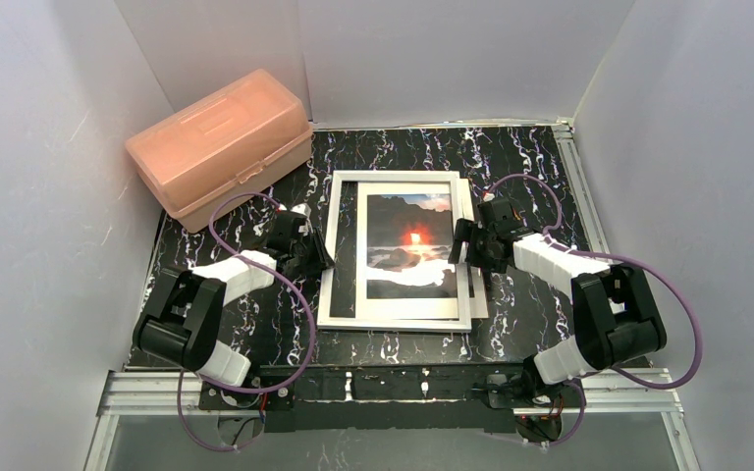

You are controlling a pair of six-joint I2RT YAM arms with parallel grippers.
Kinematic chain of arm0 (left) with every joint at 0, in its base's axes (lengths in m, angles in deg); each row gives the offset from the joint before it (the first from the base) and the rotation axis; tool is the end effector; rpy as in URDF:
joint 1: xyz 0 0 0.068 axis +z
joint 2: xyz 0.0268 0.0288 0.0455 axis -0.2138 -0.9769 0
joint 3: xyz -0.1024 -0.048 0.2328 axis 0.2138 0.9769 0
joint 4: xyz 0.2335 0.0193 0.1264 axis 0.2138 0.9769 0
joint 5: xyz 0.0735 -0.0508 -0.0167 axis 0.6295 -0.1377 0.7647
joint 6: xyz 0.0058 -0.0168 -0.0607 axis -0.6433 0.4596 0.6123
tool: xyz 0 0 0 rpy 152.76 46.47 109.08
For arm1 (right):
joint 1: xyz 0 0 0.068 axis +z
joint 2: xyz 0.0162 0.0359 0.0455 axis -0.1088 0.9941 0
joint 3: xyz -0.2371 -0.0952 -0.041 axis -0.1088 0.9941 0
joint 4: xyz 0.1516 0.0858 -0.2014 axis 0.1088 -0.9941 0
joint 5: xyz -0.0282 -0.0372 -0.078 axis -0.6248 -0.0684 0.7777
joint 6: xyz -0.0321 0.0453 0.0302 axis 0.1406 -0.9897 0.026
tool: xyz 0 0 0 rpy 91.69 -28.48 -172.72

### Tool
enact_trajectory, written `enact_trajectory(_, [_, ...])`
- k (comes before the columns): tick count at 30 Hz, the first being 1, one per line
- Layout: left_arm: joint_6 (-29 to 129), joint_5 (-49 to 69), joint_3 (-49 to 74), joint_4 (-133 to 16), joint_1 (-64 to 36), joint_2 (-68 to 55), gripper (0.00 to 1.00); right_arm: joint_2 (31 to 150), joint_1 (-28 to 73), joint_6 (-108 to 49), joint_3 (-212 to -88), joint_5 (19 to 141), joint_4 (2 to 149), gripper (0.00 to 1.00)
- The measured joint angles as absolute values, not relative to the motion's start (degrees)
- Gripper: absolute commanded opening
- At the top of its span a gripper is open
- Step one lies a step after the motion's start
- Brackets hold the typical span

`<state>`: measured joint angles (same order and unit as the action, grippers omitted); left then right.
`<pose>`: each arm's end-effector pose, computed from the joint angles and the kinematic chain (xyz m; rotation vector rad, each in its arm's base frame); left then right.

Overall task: Take the photo out of the frame
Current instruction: Remove the photo frame item from the photo frame.

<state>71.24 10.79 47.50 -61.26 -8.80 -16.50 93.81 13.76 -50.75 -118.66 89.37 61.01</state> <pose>0.2789 -0.1146 0.1332 -0.1812 2.3882 -0.6127 0.2780 0.0996 0.1457 0.1941 2.5523 0.2921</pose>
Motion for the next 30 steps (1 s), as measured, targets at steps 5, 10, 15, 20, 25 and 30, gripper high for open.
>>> enact_trajectory(5, [71.2, 9.9, 47.1, -61.7, -8.8, -17.2, 0.22, 93.9, 14.2, -50.8, -118.7, 89.6, 61.0, 0.9])
enact_trajectory(10, [71.2, 9.1, 46.5, -61.9, -8.8, -17.9, 0.21, 93.9, 14.4, -50.8, -118.7, 89.8, 61.0, 0.88])
enact_trajectory(15, [71.2, 8.8, 46.5, -62.0, -8.8, -18.0, 0.2, 93.9, 15.0, -50.8, -118.7, 90.4, 61.0, 0.87])
enact_trajectory(20, [71.2, 8.6, 46.5, -62.1, -8.8, -18.1, 0.2, 93.9, 16.5, -51.0, -118.7, 90.0, 61.0, 0.86])
enact_trajectory(25, [71.2, 8.6, 46.5, -62.0, -8.8, -18.1, 0.2, 93.9, 18.2, -51.7, -118.9, 89.0, 61.0, 0.86])
enact_trajectory(30, [71.2, 8.6, 46.4, -62.0, -8.8, -18.1, 0.18, 94.0, 19.1, -52.4, -119.0, 88.3, 61.0, 0.86])
